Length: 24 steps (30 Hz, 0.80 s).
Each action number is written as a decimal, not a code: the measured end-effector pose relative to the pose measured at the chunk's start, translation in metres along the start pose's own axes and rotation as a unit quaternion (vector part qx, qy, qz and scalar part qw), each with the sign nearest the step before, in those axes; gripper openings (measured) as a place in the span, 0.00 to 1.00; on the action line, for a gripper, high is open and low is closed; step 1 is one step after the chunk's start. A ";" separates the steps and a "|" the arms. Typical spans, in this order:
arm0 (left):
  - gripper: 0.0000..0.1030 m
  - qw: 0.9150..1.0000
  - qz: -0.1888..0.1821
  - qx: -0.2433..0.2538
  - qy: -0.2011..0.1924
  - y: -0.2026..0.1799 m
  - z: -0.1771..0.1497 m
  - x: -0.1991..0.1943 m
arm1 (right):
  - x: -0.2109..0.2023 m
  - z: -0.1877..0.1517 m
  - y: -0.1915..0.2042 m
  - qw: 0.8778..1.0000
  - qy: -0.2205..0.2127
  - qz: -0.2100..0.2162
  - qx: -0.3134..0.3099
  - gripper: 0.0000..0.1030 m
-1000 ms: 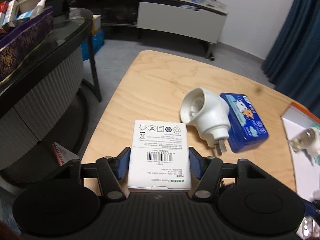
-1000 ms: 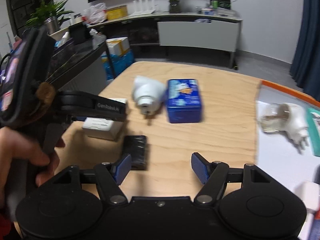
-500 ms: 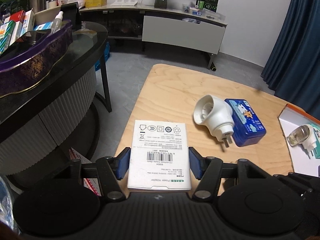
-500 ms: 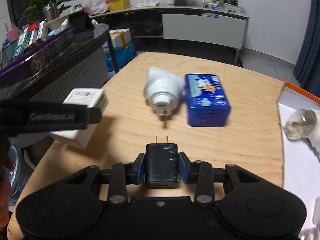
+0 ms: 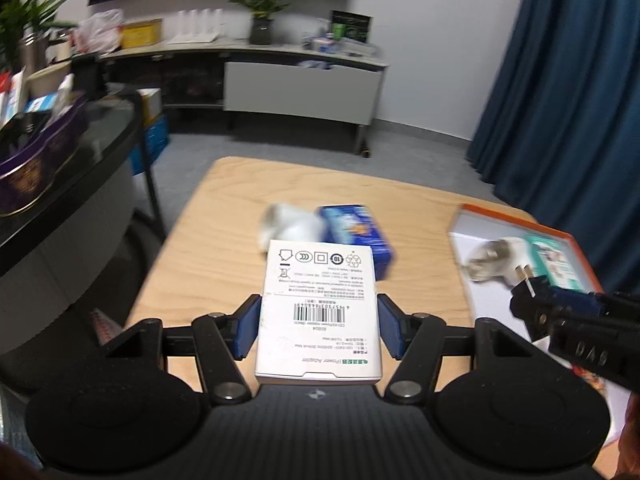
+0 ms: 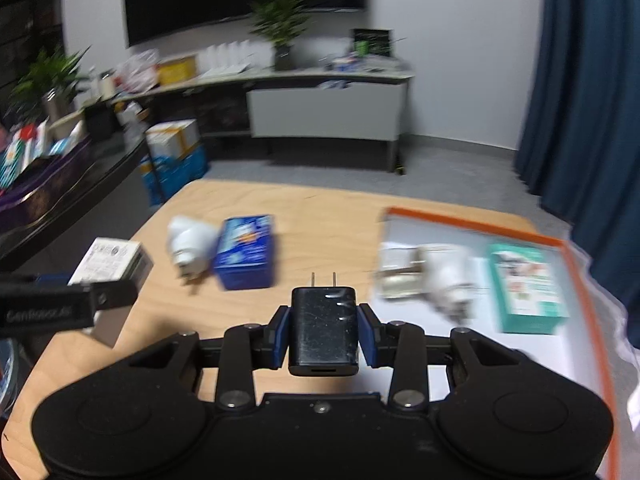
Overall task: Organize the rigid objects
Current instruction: 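Carry the white box and black charger over the white tray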
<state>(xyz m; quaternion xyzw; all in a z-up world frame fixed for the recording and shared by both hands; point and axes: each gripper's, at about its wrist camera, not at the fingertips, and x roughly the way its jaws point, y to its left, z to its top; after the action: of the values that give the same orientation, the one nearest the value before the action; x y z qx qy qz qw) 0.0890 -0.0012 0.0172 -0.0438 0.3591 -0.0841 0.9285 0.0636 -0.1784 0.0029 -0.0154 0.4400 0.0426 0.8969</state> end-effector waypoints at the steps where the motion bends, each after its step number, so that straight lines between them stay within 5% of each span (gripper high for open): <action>1: 0.59 1.000 -0.007 0.004 0.000 -0.009 0.000 -0.001 | -0.007 0.000 -0.010 1.000 -0.004 -0.004 0.007 0.42; 14: 0.59 0.994 -0.087 0.070 -0.004 -0.116 0.009 -0.009 | -0.069 -0.003 -0.111 0.993 -0.050 -0.060 0.089 0.42; 24: 0.59 0.989 -0.111 0.096 -0.012 -0.152 0.005 -0.010 | -0.086 -0.004 -0.151 0.987 -0.069 -0.078 0.124 0.42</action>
<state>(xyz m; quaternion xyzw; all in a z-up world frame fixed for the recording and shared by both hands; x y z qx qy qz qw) 0.0659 -0.1489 0.0486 0.0047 0.3309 -0.2200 0.9176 0.0219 -0.3348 0.0672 0.0641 0.3763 -0.0815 0.9207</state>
